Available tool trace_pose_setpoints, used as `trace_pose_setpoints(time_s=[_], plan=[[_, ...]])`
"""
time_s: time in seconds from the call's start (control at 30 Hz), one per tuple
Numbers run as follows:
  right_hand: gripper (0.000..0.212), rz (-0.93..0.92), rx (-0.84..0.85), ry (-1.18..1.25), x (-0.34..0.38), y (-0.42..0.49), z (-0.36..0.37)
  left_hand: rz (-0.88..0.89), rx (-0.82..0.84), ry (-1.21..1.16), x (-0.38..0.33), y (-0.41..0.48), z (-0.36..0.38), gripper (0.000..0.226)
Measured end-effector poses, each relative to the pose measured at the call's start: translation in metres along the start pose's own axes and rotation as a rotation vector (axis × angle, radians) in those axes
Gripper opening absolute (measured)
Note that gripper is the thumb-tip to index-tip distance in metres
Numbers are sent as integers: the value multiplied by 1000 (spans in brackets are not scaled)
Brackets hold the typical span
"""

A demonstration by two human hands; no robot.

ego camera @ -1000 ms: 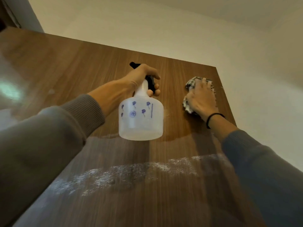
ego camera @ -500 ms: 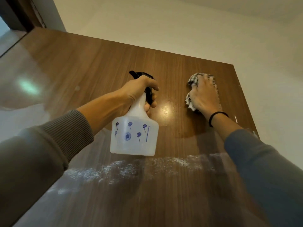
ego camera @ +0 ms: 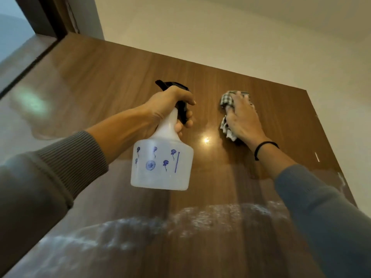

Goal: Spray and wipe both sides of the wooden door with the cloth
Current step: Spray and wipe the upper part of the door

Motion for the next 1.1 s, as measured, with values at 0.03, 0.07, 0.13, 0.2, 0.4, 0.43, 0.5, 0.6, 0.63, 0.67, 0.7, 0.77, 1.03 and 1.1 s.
trace_pose_setpoints(time_s=[0.03, 0.07, 0.13, 0.2, 0.4, 0.43, 0.5, 0.6, 0.63, 0.67, 0.7, 0.77, 1.03, 1.1], plan=[[49, 33, -26, -22, 10, 4, 4, 2, 2, 9, -3, -1, -9, 23], [49, 18, -39, -48, 30, 4, 10, 5, 10, 15, -5, -1, -15, 23], [46, -130, -18, -30, 84, -8, 22, 28, 42, 22, -10, 0, -18, 23], [29, -358, 89, 56, 133, -33, 36, 61, 60, -17, -15, 0, -18, 21], [42, -276, 128, 14, 97, -18, 35, 88, 86, -85, -17, -17, -52, 21], [45, -146, 63, 2, 81, -12, 31, 85, 88, -88, -16, -22, -64, 21], [45, 42, -52, 4, 66, -3, 28, 73, 97, -81, -13, -30, -89, 20], [47, 65, -49, -27, 105, 3, 43, 52, 134, -35, -8, -36, -117, 24], [49, 34, -10, -34, 127, 2, 51, 46, 139, -32, -6, -37, -122, 25], [51, -33, 33, -33, 151, -1, 60, 46, 138, -34, -5, -37, -123, 25], [51, -125, 81, -22, 178, -8, 68, 51, 137, -38, -4, -39, -124, 25], [50, -324, 174, 23, 217, -25, 79, 65, 136, -57, -3, -44, -126, 23], [48, 57, 1, 15, 180, 15, 71, -8, 58, -83, 8, -70, -198, 28], [49, 2, 31, -27, 219, 15, 85, -40, 67, -37, 11, -71, -211, 33]])
Point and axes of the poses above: each hand's wrist, its own y-axis towards the middle knuckle, its own z-axis out of the palm, x = y × z, the point moved 8 cm from there along y, towards the middle knuckle, and after that the axes turned 1 degree about -y, right-handed, at the moved point
